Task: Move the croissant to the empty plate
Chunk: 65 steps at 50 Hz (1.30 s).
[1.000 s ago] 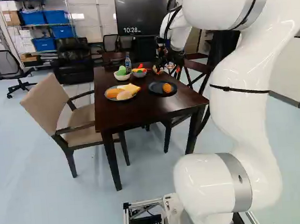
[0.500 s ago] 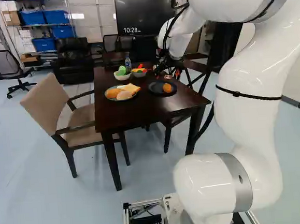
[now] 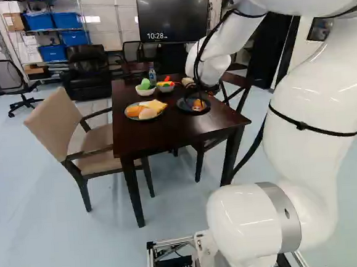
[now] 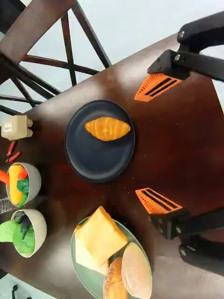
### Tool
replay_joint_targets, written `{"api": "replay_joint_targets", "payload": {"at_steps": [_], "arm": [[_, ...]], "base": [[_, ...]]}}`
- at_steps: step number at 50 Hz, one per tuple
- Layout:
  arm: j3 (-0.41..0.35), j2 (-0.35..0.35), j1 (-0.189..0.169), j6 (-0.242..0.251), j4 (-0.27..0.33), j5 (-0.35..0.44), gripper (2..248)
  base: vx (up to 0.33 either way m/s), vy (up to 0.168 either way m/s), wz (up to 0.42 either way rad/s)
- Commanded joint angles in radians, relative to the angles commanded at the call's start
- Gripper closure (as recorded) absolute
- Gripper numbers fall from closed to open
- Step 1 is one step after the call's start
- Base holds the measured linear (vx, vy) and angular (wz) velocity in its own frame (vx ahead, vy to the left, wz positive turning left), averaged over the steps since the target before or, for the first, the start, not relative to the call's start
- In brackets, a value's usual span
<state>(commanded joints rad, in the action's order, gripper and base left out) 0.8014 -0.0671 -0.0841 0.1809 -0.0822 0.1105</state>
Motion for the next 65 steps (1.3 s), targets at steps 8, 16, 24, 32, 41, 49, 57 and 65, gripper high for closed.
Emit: {"api": "replay_joint_targets", "payload": {"at_steps": [8,16,24,32,41,49,57,65], "arm": [[-0.094,0.046,0.011,-0.024,0.011,0.101,3],[-0.182,0.088,0.021,-0.046,0.021,0.195,3],[-0.263,0.128,0.031,-0.067,0.030,0.281,3],[-0.338,0.164,0.040,-0.086,0.039,0.360,3],[-0.415,0.201,0.049,-0.105,0.048,0.443,3],[-0.475,0.230,0.056,-0.120,0.055,0.507,3],[-0.528,0.256,0.062,-0.134,0.061,0.564,3],[-0.575,0.279,0.068,-0.146,0.066,0.613,3]], "base": [[0.000,0.000,0.000],[0.000,0.000,0.000],[0.000,0.000,0.000],[0.000,0.000,0.000],[0.000,0.000,0.000],[0.000,0.000,0.000],[0.000,0.000,0.000],[0.000,0.000,0.000]]}}
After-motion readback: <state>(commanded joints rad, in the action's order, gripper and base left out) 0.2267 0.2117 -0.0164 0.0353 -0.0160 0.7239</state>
